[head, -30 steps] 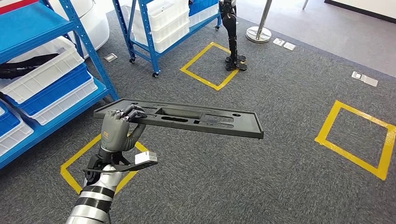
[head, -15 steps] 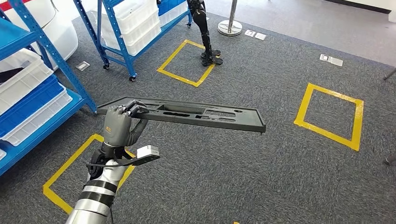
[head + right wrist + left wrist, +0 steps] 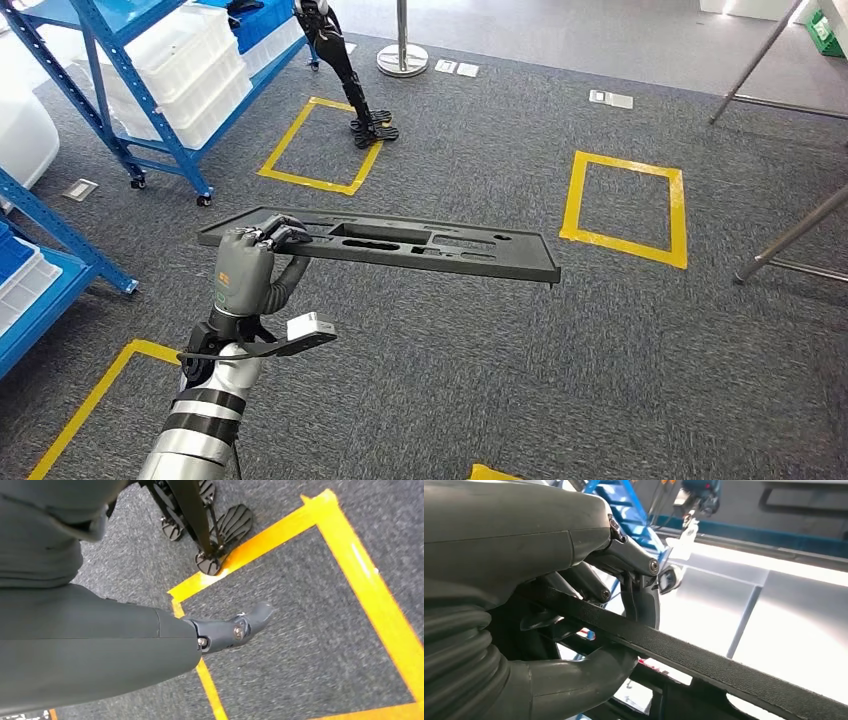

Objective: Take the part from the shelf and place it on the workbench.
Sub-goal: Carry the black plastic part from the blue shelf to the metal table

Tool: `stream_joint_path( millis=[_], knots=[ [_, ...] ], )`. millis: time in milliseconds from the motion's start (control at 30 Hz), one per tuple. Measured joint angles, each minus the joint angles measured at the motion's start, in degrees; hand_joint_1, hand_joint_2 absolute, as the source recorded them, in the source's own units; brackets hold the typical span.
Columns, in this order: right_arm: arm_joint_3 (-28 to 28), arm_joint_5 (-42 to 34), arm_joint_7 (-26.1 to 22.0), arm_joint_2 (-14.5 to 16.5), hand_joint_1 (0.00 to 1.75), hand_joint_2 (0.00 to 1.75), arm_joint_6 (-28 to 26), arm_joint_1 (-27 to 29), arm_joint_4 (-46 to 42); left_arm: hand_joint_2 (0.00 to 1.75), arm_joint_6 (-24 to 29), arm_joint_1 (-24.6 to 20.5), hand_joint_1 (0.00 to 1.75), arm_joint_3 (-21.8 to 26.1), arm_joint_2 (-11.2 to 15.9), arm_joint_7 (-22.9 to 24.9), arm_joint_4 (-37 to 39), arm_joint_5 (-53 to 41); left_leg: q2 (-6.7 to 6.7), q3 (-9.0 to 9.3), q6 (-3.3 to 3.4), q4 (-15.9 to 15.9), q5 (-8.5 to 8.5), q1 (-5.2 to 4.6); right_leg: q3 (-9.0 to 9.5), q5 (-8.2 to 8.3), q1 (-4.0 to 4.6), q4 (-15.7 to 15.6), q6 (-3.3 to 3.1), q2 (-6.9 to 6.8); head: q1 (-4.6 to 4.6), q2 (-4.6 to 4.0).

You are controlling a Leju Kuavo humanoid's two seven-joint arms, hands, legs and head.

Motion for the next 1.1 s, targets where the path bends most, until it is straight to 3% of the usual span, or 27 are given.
stream_joint_path(
  millis=[67,100,167,233,300,333,367,433,500,567,600,667,733,800,833,867,900,967,1033,1100],
  knots=[
    [-0.02,0.53,0.00,0.02,0.00,0.00,0.01,0.02,0.01,1.75,0.01,0.03,1.75,0.18,-0.12,-0.01,-1.49,-0.06,0.80,0.20,0.17,-0.54,-0.01,-0.26,-0.40,0.28,-0.21,-0.27,0.74,1.23,-0.08,0.00],
    [-0.04,0.72,0.01,0.01,0.00,0.00,-0.04,0.11,0.01,1.75,0.01,0.00,1.75,0.21,-0.20,-0.01,-2.05,-0.12,1.46,0.49,0.39,-0.97,0.18,-0.26,-0.61,0.26,-0.25,-0.19,1.08,1.19,-0.09,0.00],
    [-0.08,0.99,0.07,0.06,0.00,0.00,-0.11,0.12,0.01,1.75,0.01,-0.09,1.75,0.29,-0.30,-0.01,-2.59,-0.22,2.85,1.23,0.95,-2.00,0.65,-0.08,-2.09,-1.05,0.05,2.38,1.21,-1.30,0.23,0.00],
    [-0.14,1.27,0.11,0.14,0.00,0.00,-0.12,-0.10,0.00,1.75,-0.01,-0.05,1.75,0.27,-0.14,0.20,-2.58,-0.15,4.42,1.52,1.28,-2.43,0.78,-0.13,-5.80,-4.02,0.09,9.46,0.94,-4.70,0.57,0.00],
    [-0.37,1.53,0.05,0.14,0.00,0.00,-0.05,-0.20,-0.01,1.75,-0.02,0.18,1.75,-0.04,0.29,0.44,-2.29,0.34,6.06,1.49,1.29,-2.43,0.65,-0.22,-9.00,-5.85,-0.29,15.45,1.30,-5.85,0.64,0.00],
    [-0.52,1.62,-0.04,0.12,0.00,0.00,-0.02,-0.16,-0.01,1.75,-0.02,0.33,1.75,-0.24,0.50,0.45,-2.14,0.60,6.79,1.50,1.20,-2.42,0.56,-0.20,-9.00,-5.55,-0.56,15.45,1.83,-6.12,0.66,0.00],
    [-0.70,1.68,-0.17,0.07,0.00,0.00,0.01,-0.12,-0.01,1.75,-0.02,0.46,1.75,-0.41,0.68,0.33,-2.06,0.77,7.47,1.55,1.03,-2.38,0.44,-0.13,-7.73,-4.50,-0.86,13.09,2.54,-6.57,0.66,0.00],
    [-1.01,1.81,-0.39,0.05,0.00,0.00,0.04,-0.25,-0.04,1.75,-0.01,0.66,1.75,-0.61,0.88,0.11,-2.19,0.77,8.69,1.69,0.35,-2.12,-0.03,-0.22,-3.02,-1.76,-1.19,4.95,3.74,-9.07,0.77,0.00],
    [-1.25,2.00,-0.46,0.14,0.00,0.00,0.07,-0.52,-0.12,1.75,-0.01,0.87,1.75,-0.69,1.04,0.00,-2.69,0.71,9.93,2.01,-0.48,-1.84,-0.63,-0.59,-0.24,-0.34,-1.02,0.29,3.48,-10.73,0.72,0.00],
    [-1.43,2.13,-0.46,0.15,0.00,0.00,0.07,-0.63,-0.16,1.75,-0.01,1.10,1.75,-0.77,1.10,-0.02,-3.15,0.70,11.30,2.60,-1.13,-1.91,-1.09,-0.61,-0.09,-0.28,-0.74,0.01,2.39,-9.62,0.50,0.00],
    [-1.49,2.17,-0.46,0.12,0.00,0.00,0.07,-0.57,-0.17,1.75,-0.01,1.18,1.75,-0.84,1.10,-0.02,-3.31,0.70,11.33,2.87,-1.43,-1.82,-1.43,-0.35,-0.02,-0.33,-0.82,0.01,1.97,-8.90,0.43,0.00],
    [-1.53,2.22,-0.46,0.07,0.00,0.00,0.06,-0.55,-0.18,1.75,-0.02,1.33,1.75,-0.95,1.11,-0.02,-3.61,0.74,9.12,2.22,-1.80,0.50,-3.37,0.14,0.26,-0.35,-0.99,-0.09,1.13,-7.64,0.28,0.00],
    [-1.56,2.28,-0.46,0.05,0.00,0.00,0.05,-0.64,-0.18,1.75,-0.01,1.58,1.75,-0.98,1.15,-0.02,-3.81,0.93,5.94,-1.09,-1.72,7.47,-7.10,0.25,0.36,-0.40,-0.81,-0.10,0.43,-6.40,0.08,0.00],
    [-1.58,2.37,-0.46,0.01,0.00,0.00,0.05,-0.71,-0.18,1.75,-0.01,2.00,1.75,-0.97,1.23,-0.02,-3.86,1.10,4.79,-5.02,-1.44,14.37,-9.45,0.18,0.39,-0.45,-0.39,-0.08,0.01,-4.82,-0.01,0.00],
    [-1.61,2.43,-0.45,0.01,0.00,0.00,0.05,-0.68,-0.18,1.75,-0.02,2.21,1.75,-0.96,1.27,-0.02,-3.86,1.12,4.64,-5.91,-1.20,15.27,-8.97,0.16,0.44,-0.46,-0.19,-0.06,-0.08,-3.94,0.01,0.00],
    [-1.66,2.51,-0.45,0.02,0.00,0.00,0.05,-0.65,-0.18,1.75,-0.02,2.36,1.75,-0.94,1.28,-0.02,-3.87,0.99,4.44,-5.62,-0.90,13.80,-7.27,0.13,0.54,-0.47,-0.07,-0.04,-0.08,-3.07,0.02,0.00],
    [-1.74,2.59,-0.44,0.04,0.00,0.00,0.05,-0.64,-0.18,1.75,-0.02,2.44,1.75,-0.92,1.29,-0.02,-3.91,0.80,3.89,-4.41,-0.56,10.55,-4.84,0.11,0.68,-0.48,0.00,-0.02,-0.08,-2.23,0.02,0.00],
    [-1.91,2.72,-0.44,0.14,0.00,0.00,0.04,-0.72,-0.19,1.75,-0.01,2.45,1.75,-0.75,1.27,-0.02,-3.98,0.35,1.42,-1.22,-0.02,3.26,-1.02,0.15,0.80,-0.52,0.11,0.03,-0.01,-0.73,0.08,0.00],
    [-2.05,2.81,-0.44,0.20,0.00,0.00,0.03,-0.75,-0.19,1.75,-0.01,2.43,1.75,-0.50,1.26,-0.02,-4.02,0.14,-0.01,0.24,0.10,-0.02,-0.28,-0.02,0.45,-0.41,-0.04,-0.02,0.41,0.51,0.06,0.00],
    [-2.24,2.84,-0.44,0.21,0.00,0.00,0.03,-0.50,-0.19,1.75,-0.02,2.39,1.75,-0.35,1.16,-0.02,-4.03,0.03,0.97,0.50,0.30,-0.71,-0.27,-0.17,-0.02,-0.21,-0.32,-0.19,1.12,1.39,0.01,0.00]
  ],
)
